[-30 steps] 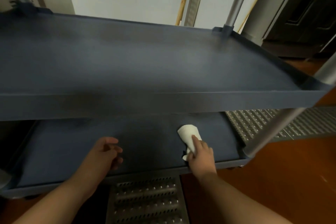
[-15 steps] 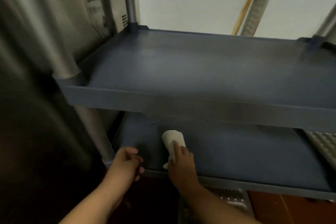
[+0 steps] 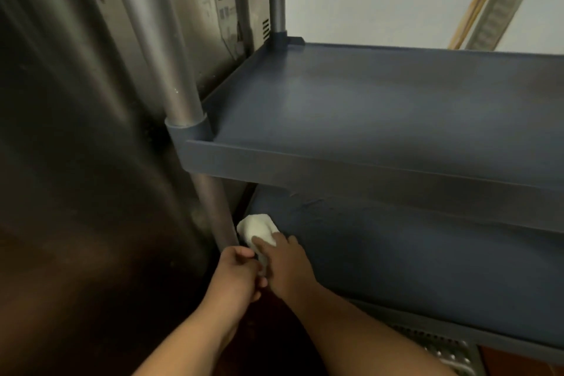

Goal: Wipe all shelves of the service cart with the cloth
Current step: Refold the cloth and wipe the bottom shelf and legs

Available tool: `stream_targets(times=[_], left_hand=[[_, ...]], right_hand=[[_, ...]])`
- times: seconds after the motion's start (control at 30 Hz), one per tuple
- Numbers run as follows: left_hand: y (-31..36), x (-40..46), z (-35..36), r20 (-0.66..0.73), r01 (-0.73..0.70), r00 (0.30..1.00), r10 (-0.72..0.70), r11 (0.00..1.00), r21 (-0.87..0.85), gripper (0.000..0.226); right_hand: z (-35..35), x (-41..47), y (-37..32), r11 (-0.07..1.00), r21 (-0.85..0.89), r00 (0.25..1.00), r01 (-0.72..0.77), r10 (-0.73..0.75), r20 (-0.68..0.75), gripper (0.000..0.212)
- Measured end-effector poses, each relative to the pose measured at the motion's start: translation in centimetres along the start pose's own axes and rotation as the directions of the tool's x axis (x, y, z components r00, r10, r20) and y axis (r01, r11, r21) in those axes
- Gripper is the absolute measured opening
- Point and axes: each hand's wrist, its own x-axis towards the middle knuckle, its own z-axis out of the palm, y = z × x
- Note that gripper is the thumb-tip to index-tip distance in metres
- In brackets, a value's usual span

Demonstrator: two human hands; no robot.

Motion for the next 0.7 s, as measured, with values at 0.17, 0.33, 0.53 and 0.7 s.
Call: stream_targets(times=[0.17,0.33,0.53,0.7], left_hand=[[-0.5,0.0,3.9,0.014,-0.019,1.000,0.019,0.999,0.029,0.019],[-1.4,-1.5,11.3,0.123,-0.047,0.992,0.040,0.997,0.058,0.020],[-2.1,-4.2,22.1,0.308,-0.061,0.951,0.039,0.996,0.063,0.019],[-2.5,-6.3,28.8,0.401,-0.058,0.916,0.020,0.995,0.083,0.021]], right_hand=[[-3.0,-3.7,7.0,0.986,-0.110,0.990,-0.125,0.117,-0.077,0.071],[-7.6,-10.4,17.8,0.934,-0.110,0.940,-0.339,0.334,-0.067,0.072],[-12.6,-20.4,31.2,0.761,-0.182,0.781,-0.623,0.618,-0.092,0.074],[-15.8,-29.0,40.8,0.580,-0.138,0.596,-0.803,0.785,-0.169,0.075]])
